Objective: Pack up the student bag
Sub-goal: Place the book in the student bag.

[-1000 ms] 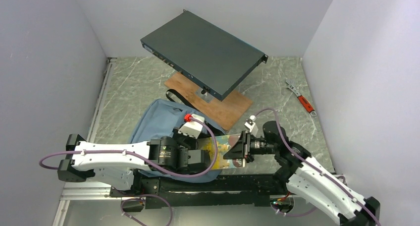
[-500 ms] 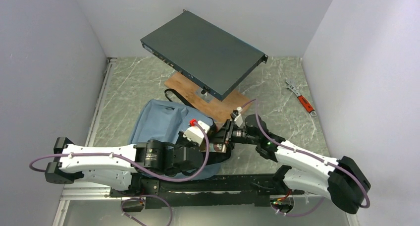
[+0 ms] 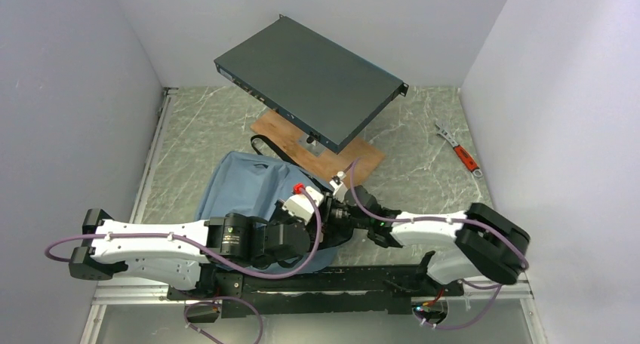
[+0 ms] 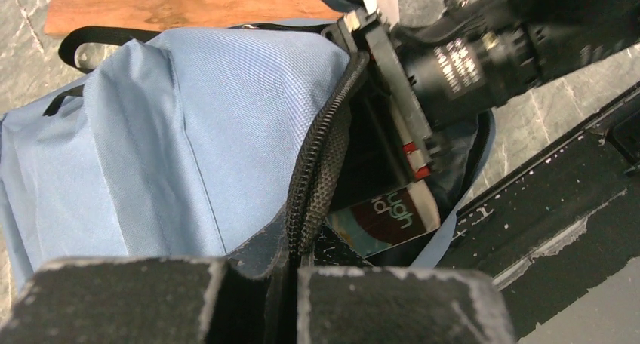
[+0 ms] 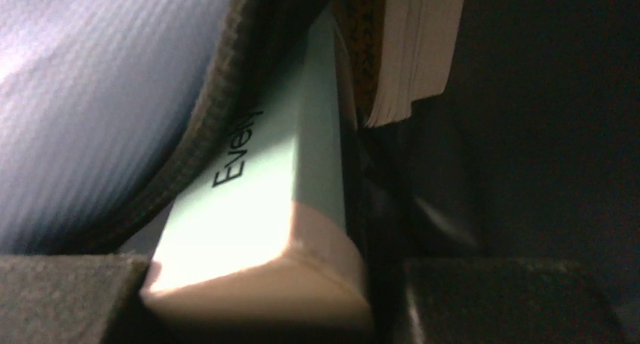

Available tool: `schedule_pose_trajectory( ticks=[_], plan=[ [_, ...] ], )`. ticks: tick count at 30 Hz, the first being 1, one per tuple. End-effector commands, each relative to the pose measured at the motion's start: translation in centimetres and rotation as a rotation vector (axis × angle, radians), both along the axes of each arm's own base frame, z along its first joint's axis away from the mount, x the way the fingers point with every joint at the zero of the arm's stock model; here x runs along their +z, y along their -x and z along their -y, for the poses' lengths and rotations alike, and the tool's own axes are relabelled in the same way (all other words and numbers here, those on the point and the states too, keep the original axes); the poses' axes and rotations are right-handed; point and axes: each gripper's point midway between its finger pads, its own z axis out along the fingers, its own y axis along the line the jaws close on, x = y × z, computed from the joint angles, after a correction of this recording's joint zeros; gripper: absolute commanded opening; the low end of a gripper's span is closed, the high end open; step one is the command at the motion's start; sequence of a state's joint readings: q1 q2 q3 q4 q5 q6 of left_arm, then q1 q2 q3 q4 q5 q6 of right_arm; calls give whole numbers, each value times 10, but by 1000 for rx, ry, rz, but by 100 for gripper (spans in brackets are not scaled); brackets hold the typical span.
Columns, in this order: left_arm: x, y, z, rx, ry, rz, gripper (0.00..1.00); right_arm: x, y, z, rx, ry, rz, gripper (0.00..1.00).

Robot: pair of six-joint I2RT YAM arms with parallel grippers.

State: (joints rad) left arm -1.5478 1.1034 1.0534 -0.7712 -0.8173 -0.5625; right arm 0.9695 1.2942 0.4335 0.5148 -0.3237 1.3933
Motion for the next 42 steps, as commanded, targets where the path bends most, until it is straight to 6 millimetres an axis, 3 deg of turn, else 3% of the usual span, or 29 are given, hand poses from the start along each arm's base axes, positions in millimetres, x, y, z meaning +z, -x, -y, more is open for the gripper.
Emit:
schedule_pose_trajectory(
  ticks=[1,4,9,12,17,23,26,28,30,32,34,37,38,42],
  plan=[
    [19,-7,-2,68,97,22,0,56,-37,-29,-85,-218,267,0],
    [18,-8,-11,86,99,20,0,47,-37,-37,-62,-248,282,0],
    [16,-5,-14,73,154,5,0,6,-33,-35,-19,-111,233,43],
    [16,-4,-12,65,166,-1,0,-16,-30,-24,-13,17,213,67],
    [13,-3,-12,57,140,-2,0,-26,-20,5,-33,94,221,87],
    [9,-2,-10,40,130,-4,0,-25,-14,21,-22,141,255,86],
    [12,-1,-7,31,135,-4,0,-24,-15,19,-5,144,287,55],
    [13,-1,-8,32,135,-5,0,-21,-18,9,9,135,303,40],
    [14,-1,-7,31,138,-6,0,-9,-24,-14,30,75,322,29],
    [17,-5,-13,80,159,-1,0,6,-32,-43,55,24,354,25],
    [22,-7,-19,77,144,13,0,1,-37,-50,68,52,340,34],
    [25,-8,-23,89,170,11,0,-9,-36,-25,20,98,334,70],
    [25,-7,-21,79,181,8,0,-14,-35,-15,14,129,322,78],
    [18,-5,-14,56,178,2,0,-19,-31,20,-24,190,315,93]
  ],
)
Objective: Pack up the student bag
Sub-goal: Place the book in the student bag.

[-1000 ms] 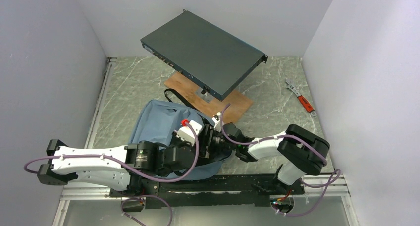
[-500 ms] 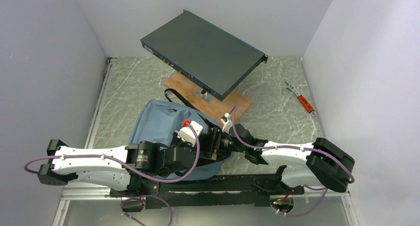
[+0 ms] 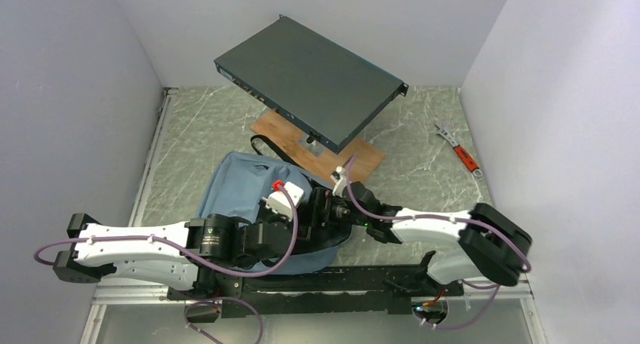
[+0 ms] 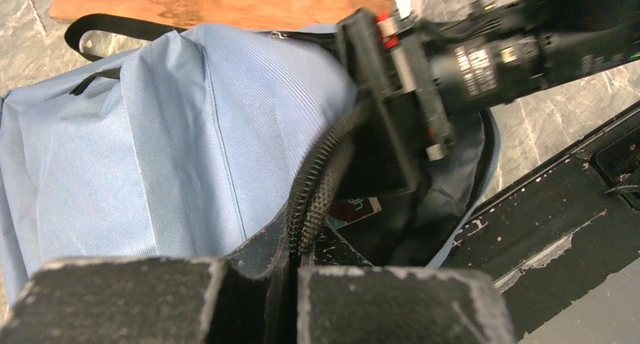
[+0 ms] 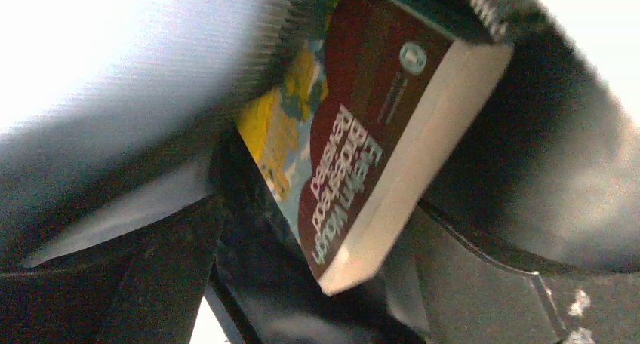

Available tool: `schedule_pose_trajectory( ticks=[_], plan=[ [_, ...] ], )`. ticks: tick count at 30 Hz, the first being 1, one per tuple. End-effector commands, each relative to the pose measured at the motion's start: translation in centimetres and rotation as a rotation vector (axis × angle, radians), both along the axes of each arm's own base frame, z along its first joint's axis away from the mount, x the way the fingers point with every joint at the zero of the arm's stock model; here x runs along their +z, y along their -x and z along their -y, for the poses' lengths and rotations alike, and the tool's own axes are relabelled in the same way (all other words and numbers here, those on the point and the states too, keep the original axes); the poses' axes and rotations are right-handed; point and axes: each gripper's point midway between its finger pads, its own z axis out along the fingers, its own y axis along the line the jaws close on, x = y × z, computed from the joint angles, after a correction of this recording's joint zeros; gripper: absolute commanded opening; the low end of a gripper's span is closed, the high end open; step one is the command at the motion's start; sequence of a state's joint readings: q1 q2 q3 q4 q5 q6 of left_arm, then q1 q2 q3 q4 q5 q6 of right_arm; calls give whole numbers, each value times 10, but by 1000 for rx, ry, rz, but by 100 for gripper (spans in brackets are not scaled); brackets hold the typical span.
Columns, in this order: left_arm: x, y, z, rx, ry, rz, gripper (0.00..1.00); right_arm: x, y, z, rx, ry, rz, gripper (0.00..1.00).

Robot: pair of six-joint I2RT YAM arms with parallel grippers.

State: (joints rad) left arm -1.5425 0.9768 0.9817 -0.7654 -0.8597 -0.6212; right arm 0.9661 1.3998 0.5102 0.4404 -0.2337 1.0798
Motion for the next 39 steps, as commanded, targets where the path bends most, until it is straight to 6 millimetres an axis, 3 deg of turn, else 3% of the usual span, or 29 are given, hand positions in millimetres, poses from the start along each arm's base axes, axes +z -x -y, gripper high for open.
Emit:
schedule_pose_trajectory(
  ticks=[1,5,10,12,15,20,23,29,31,32,35,39],
  plan=[
    [9,1,10,-6,65,-4,0,20,-4,27,-53,-9,75,94],
    [9,0,12,-2,27,-3,0,24,-1,32,-40,-32,107,93],
    [12,1,13,-14,30,0,0,22,-12,14,-29,-38,104,76],
    [13,1,13,-12,33,0,0,14,-15,18,-58,5,84,67],
    [13,0,13,-11,34,1,0,7,-15,30,-88,55,101,63],
    [12,1,16,-21,27,2,0,13,-15,21,-66,-15,129,27],
    [15,0,17,-21,26,6,0,21,-21,-1,-42,-92,160,16],
    [16,1,13,-13,26,-1,0,52,-38,-63,21,-242,307,14],
    [15,1,11,-7,37,-9,0,52,-39,-76,26,-260,333,14],
    [14,1,11,-5,43,-10,0,50,-38,-77,20,-271,337,15],
    [11,2,11,0,55,-18,0,47,-34,-68,4,-290,360,28],
    [5,2,9,8,41,-25,0,32,-33,-54,-3,-194,367,35]
  ],
)
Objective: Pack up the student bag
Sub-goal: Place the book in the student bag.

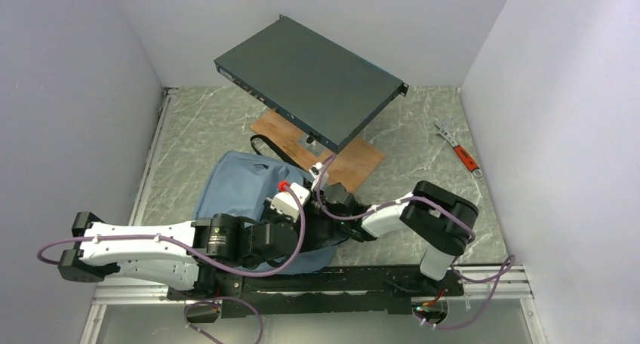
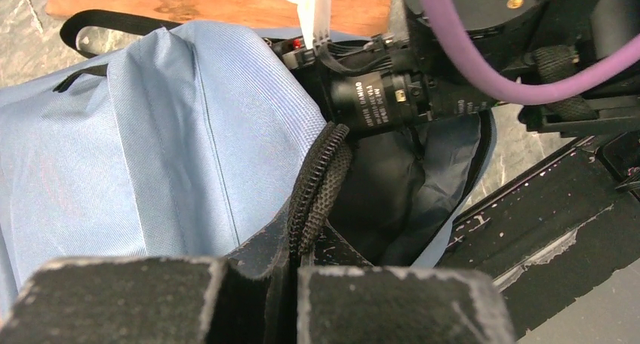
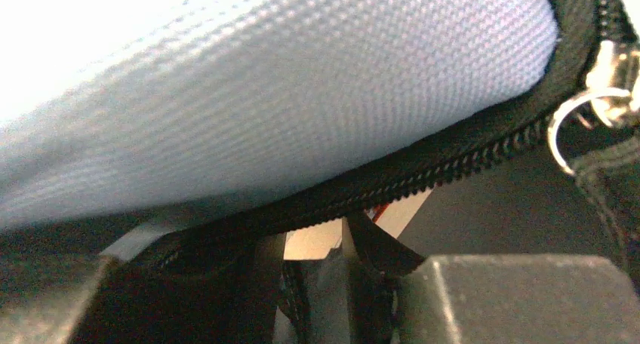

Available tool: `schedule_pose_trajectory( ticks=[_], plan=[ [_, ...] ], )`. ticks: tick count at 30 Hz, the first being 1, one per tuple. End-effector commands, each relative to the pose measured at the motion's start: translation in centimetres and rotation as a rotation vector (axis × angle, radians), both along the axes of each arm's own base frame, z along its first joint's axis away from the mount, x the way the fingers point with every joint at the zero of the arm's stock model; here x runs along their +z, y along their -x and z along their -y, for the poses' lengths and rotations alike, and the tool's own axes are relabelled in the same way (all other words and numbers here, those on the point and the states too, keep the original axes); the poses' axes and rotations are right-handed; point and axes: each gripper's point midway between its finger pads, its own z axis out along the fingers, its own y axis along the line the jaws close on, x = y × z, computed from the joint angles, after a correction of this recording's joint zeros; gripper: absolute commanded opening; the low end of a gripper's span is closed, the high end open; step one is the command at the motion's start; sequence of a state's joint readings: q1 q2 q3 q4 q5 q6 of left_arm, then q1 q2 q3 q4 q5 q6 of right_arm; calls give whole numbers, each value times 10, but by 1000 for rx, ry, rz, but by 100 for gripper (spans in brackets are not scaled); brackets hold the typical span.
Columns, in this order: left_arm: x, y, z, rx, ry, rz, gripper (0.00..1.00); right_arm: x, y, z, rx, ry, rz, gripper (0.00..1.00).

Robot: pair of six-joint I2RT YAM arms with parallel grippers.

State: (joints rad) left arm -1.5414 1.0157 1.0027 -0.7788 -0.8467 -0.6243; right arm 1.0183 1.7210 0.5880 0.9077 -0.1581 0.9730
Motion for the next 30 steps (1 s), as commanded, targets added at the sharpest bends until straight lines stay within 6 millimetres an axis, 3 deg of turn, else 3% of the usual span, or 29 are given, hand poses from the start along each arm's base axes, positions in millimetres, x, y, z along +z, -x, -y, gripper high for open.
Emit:
schedule_pose_trajectory(
  ticks=[1,5,11,15,21,26,30],
  plan=[
    [8,1,3,18,71,-14,0,29,-3,10,-31,-44,124,38],
    [4,2,3,18,68,-22,0,9,3,26,-32,49,85,44],
    [-8,5,6,17,61,-53,0,1,17,51,-36,99,72,49],
    [-21,11,10,2,56,-88,0,-3,21,89,-89,260,78,58],
    [-29,16,19,-26,55,-116,0,14,23,155,-238,383,111,69],
    [-40,23,26,-66,47,-148,0,27,8,190,-391,396,127,89],
    [-54,31,28,-92,33,-192,0,15,-15,202,-451,419,69,87]
  ],
)
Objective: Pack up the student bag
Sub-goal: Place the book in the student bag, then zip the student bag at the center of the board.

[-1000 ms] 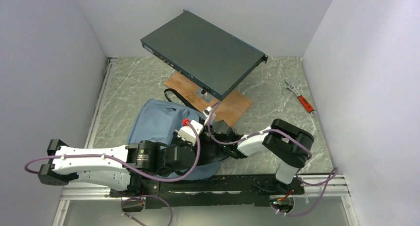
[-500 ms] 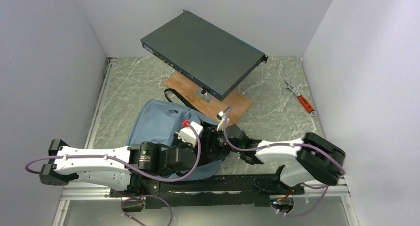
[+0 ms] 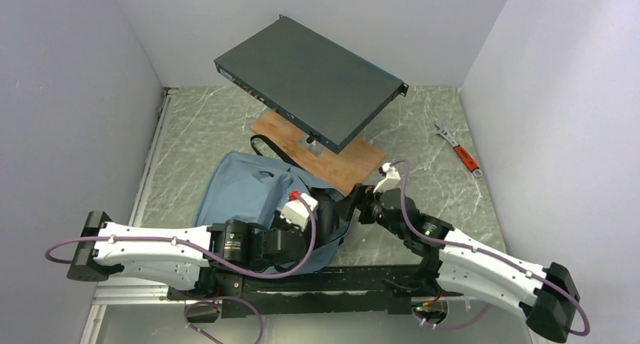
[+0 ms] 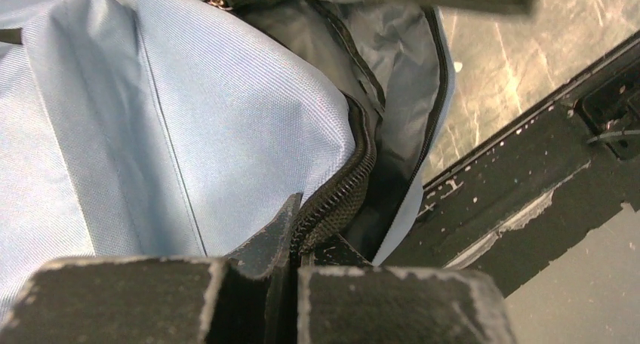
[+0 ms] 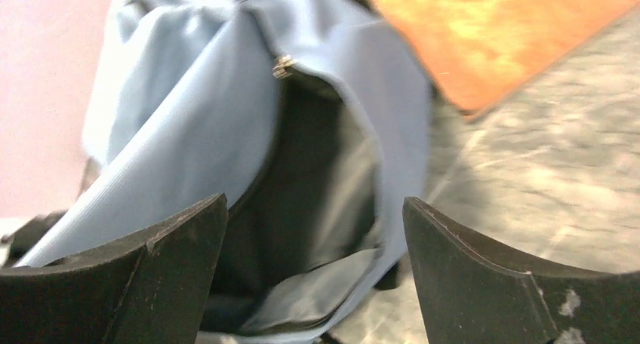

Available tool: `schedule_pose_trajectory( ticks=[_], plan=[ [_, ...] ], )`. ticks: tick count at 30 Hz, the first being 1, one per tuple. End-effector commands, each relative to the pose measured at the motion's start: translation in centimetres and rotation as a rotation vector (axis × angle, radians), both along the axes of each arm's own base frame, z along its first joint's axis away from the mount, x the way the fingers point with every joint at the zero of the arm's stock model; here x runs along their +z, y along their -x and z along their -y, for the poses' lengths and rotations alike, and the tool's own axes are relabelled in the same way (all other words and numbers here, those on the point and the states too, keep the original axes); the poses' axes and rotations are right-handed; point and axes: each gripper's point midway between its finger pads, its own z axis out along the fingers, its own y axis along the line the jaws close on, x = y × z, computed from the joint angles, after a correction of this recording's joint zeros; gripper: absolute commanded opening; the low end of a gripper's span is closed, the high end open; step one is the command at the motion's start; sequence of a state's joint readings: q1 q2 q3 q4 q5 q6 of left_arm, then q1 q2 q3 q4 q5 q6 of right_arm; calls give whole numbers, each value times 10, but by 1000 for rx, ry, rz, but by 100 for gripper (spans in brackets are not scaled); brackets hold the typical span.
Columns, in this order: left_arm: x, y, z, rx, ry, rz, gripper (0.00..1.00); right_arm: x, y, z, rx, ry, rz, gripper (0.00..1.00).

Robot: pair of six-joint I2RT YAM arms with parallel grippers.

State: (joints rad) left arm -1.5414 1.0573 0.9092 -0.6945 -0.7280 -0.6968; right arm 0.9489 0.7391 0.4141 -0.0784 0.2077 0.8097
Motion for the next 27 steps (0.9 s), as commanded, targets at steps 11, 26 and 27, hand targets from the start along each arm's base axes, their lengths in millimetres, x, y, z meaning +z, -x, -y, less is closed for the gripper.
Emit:
schedule_pose_trajectory(
  ticks=[11,26,27],
  plan=[
    [-37,23,-15,1,87,-158,0,-12,-48,17,-55,210,-1,70],
    [-22,7,-68,131,186,-114,0,13,-59,-53,306,715,758,94],
    [-18,6,-72,142,202,-110,0,11,-58,-52,326,736,788,95]
  ],
)
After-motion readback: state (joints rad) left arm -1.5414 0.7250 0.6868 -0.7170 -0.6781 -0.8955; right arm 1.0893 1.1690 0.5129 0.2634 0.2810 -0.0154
